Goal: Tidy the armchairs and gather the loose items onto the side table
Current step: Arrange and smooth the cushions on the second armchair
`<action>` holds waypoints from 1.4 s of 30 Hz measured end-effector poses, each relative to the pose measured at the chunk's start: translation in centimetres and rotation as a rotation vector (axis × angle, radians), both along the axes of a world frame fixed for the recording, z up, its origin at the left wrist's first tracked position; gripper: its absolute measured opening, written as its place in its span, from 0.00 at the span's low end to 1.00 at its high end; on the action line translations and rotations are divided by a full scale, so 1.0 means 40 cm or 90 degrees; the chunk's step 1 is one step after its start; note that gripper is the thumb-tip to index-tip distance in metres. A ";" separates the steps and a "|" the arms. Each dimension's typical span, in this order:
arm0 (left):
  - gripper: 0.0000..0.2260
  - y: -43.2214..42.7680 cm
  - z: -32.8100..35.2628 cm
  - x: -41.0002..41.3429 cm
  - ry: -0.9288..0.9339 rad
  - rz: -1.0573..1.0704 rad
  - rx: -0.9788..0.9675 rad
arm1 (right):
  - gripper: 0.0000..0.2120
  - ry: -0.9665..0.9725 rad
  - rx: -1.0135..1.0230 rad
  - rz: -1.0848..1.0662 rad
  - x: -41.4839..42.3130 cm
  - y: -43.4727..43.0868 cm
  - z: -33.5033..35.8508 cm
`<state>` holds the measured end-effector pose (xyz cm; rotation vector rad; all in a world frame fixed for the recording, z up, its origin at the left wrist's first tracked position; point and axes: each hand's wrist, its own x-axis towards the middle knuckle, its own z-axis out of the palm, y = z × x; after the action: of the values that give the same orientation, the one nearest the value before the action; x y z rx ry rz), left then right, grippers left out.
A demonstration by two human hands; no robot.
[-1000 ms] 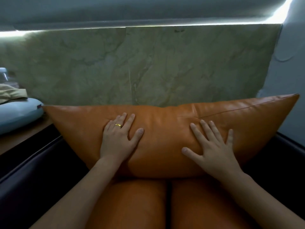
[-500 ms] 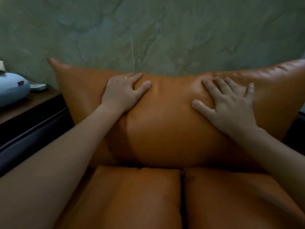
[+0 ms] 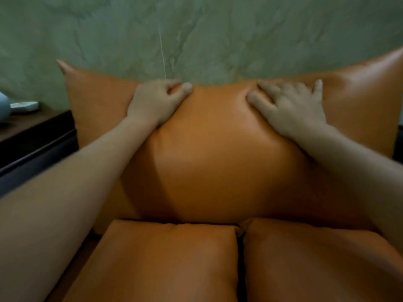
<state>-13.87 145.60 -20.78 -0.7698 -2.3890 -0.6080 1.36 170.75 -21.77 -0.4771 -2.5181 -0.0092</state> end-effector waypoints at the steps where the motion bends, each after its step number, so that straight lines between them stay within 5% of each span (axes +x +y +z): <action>1: 0.28 -0.009 -0.019 0.019 0.010 -0.003 0.001 | 0.37 -0.004 0.009 -0.006 0.020 -0.010 -0.018; 11: 0.33 -0.061 -0.017 0.074 -0.021 -0.022 -0.104 | 0.37 -0.185 -0.042 -0.003 0.101 -0.056 0.046; 16: 0.33 0.003 0.065 0.100 -0.124 -0.123 0.034 | 0.33 -0.192 -0.086 0.058 0.027 -0.055 0.122; 19: 0.26 0.022 -0.014 0.126 -0.083 -0.024 -0.109 | 0.31 -0.186 -0.063 0.107 -0.001 -0.070 0.057; 33: 0.24 0.003 -0.069 0.210 -0.084 0.012 -0.083 | 0.33 -0.181 -0.004 0.053 0.077 -0.132 0.009; 42: 0.35 -0.198 -0.029 0.111 -0.005 0.147 -0.210 | 0.36 -0.281 0.001 -0.089 0.175 0.083 0.110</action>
<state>-9.45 137.69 -21.93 -0.6094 -2.5705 -0.1244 8.36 174.06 -17.35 -0.7159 -2.9054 -0.1895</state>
